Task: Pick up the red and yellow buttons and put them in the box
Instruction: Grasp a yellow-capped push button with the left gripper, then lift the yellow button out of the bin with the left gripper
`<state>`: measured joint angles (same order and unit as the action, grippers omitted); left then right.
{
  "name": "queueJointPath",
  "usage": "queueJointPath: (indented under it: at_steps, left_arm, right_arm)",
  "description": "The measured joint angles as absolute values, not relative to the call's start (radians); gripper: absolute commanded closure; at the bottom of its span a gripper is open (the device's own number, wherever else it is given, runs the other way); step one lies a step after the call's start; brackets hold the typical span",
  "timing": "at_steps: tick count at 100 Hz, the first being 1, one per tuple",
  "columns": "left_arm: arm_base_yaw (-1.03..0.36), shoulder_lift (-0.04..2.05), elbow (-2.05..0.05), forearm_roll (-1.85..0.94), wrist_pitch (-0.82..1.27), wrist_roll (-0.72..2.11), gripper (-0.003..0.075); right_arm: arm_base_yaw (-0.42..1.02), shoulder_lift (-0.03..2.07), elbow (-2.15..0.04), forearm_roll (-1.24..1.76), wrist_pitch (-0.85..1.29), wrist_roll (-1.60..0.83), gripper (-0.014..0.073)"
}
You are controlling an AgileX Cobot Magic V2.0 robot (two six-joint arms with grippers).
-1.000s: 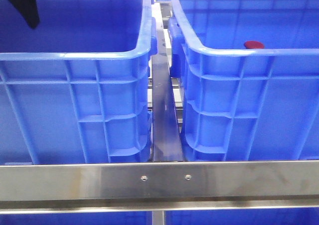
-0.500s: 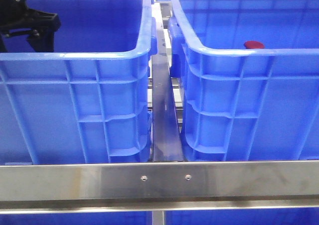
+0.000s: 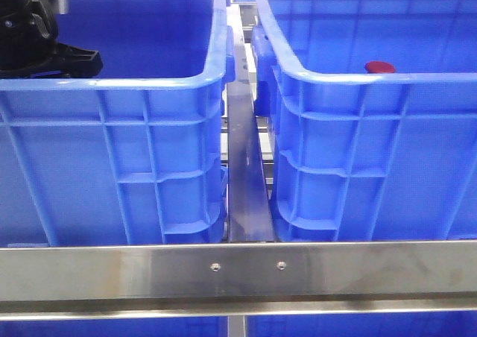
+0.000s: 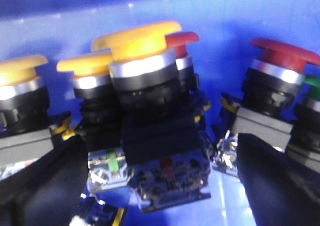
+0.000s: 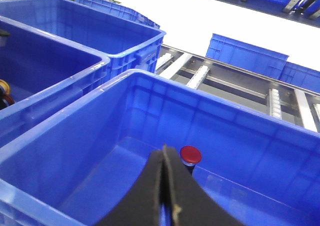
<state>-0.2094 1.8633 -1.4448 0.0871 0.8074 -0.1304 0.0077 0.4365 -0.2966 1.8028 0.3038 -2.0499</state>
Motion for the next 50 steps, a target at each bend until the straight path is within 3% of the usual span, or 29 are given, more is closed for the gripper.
queueJointPath:
  at_steps: [12, 34, 50]
  left_arm:
    - [-0.209, 1.863, -1.445, 0.087, 0.806, -0.130, 0.0249]
    - [-0.209, 1.863, -1.445, 0.087, 0.805, -0.130, 0.0570]
    - [-0.209, 1.863, -1.445, 0.087, 0.804, -0.130, 0.0617]
  right_arm:
    - [0.008, 0.436, -0.297, 1.803, 0.304, -2.050, 0.0664]
    - [0.008, 0.436, -0.297, 1.803, 0.304, -2.050, 0.0664]
    - [0.008, 0.436, -0.297, 1.803, 0.304, -2.050, 0.0664]
